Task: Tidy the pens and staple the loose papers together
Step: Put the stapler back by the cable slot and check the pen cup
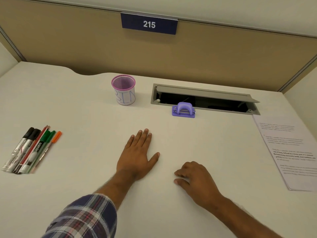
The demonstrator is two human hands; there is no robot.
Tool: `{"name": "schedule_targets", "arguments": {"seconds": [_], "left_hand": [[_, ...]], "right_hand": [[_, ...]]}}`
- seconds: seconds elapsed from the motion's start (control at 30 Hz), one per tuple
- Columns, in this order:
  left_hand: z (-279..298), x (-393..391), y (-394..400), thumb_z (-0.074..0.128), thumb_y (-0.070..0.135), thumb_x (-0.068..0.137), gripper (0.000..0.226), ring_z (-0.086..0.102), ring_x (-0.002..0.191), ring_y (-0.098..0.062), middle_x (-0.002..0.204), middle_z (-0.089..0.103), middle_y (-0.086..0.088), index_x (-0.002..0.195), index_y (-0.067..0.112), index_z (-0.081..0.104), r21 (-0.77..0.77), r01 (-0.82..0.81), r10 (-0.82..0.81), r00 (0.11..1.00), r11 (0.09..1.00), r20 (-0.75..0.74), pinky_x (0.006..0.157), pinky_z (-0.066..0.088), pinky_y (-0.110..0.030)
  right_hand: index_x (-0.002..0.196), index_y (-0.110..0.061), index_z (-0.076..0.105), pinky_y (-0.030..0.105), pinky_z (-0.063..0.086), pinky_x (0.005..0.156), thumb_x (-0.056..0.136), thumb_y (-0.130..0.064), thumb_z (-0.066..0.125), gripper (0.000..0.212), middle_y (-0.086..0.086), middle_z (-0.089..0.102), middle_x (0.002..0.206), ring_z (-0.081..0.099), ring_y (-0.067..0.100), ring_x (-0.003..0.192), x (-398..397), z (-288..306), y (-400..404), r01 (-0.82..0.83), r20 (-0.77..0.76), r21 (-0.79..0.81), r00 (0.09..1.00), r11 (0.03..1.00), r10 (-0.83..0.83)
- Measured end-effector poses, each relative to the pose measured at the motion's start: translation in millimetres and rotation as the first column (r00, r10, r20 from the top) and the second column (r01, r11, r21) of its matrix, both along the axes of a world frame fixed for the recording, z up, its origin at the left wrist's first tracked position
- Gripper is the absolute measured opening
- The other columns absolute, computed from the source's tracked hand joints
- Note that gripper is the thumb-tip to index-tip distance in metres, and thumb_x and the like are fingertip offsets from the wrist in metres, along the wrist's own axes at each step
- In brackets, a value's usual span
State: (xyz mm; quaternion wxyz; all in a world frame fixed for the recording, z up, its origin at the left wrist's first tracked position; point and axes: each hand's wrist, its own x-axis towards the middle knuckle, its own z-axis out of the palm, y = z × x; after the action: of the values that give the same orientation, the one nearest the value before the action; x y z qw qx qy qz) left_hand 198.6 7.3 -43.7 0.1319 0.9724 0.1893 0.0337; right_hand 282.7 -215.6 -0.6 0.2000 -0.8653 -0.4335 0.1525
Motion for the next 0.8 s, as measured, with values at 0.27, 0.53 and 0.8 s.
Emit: {"name": "schedule_targets", "arguments": {"seconds": [0.27,0.53,0.8], "left_hand": [[0,0,0,0.014,0.066,0.093,0.079,-0.011,0.152,-0.009,0.166,-0.010,0.007,0.158,0.024,-0.003,0.007,-0.005,0.005,1.000,1.000,-0.001,0.125,-0.001,-0.035],[0,1,0,0.016,0.064,0.094,0.078,-0.012,0.152,-0.009,0.166,-0.010,0.007,0.158,0.024,-0.002,0.003,-0.007,0.007,1.000,1.000,0.000,0.125,-0.003,-0.034],[0,0,0,0.017,0.064,0.095,0.078,-0.013,0.152,-0.009,0.166,-0.011,0.007,0.158,0.023,-0.002,0.005,-0.005,0.005,1.000,1.000,0.001,0.125,-0.002,-0.035]], "right_hand": [[0.087,-0.024,0.070,0.025,0.040,0.075,0.091,-0.025,0.054,0.017,-0.010,0.064,0.086,0.054,0.011,0.083,-3,-2,11,-0.022,0.061,-0.029,0.998,0.999,0.024],[0.086,-0.021,0.059,0.028,0.043,0.075,0.092,-0.015,0.046,0.015,-0.006,0.056,0.089,0.048,0.015,0.086,5,2,16,-0.065,0.066,-0.137,0.995,0.988,0.074],[0.076,-0.022,0.058,0.032,0.047,0.078,0.087,-0.006,0.049,0.022,-0.003,0.060,0.086,0.055,0.017,0.084,62,9,44,0.121,-0.013,-0.066,0.992,0.990,-0.122]]}}
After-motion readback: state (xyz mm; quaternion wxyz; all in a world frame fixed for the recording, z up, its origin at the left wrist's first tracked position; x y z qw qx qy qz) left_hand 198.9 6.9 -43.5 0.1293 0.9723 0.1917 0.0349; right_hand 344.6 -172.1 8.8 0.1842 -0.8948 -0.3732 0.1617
